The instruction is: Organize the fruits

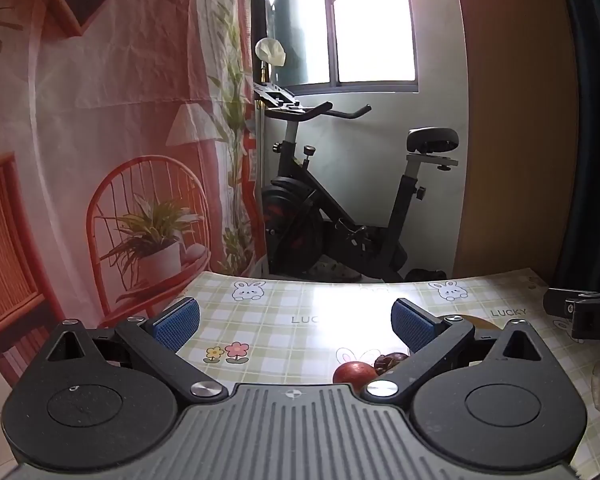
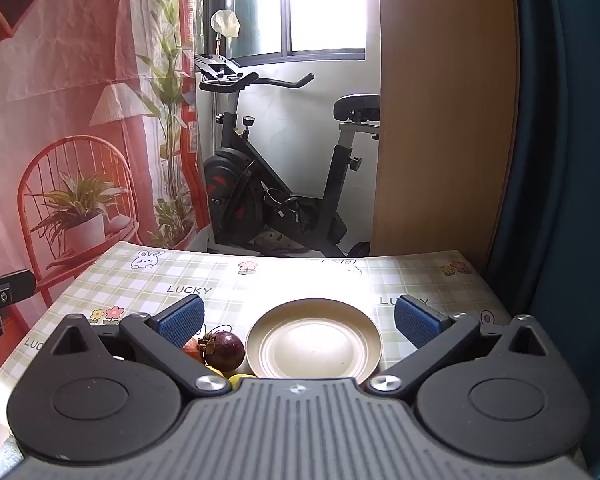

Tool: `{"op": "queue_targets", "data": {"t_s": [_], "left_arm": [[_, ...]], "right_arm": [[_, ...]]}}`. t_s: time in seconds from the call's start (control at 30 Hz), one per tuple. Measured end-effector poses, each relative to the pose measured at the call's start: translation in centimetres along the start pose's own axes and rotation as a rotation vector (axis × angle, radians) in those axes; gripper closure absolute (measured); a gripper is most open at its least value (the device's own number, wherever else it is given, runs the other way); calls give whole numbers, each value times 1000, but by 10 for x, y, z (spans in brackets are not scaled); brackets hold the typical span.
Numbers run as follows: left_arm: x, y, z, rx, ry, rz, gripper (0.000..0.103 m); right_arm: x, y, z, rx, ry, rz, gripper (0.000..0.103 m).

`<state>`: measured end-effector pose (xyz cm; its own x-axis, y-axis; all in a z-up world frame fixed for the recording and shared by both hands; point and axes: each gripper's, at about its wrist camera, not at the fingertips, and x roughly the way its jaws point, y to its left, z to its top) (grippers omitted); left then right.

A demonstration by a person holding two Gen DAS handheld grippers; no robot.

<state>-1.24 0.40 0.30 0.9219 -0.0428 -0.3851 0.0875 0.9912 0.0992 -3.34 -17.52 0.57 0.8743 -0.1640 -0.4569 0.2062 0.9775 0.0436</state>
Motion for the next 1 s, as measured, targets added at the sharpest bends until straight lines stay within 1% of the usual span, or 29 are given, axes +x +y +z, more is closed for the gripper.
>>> {"op": "queue_targets", "data": {"t_s": [0.33,1.0], "left_arm": [[3,3,1,2,2,-16,0],[3,0,-2,1,-1,-18,0]], "right_arm": [[-1,0,0,0,-1,0,0],[-1,0,-1,0,-3,0,0]]}}
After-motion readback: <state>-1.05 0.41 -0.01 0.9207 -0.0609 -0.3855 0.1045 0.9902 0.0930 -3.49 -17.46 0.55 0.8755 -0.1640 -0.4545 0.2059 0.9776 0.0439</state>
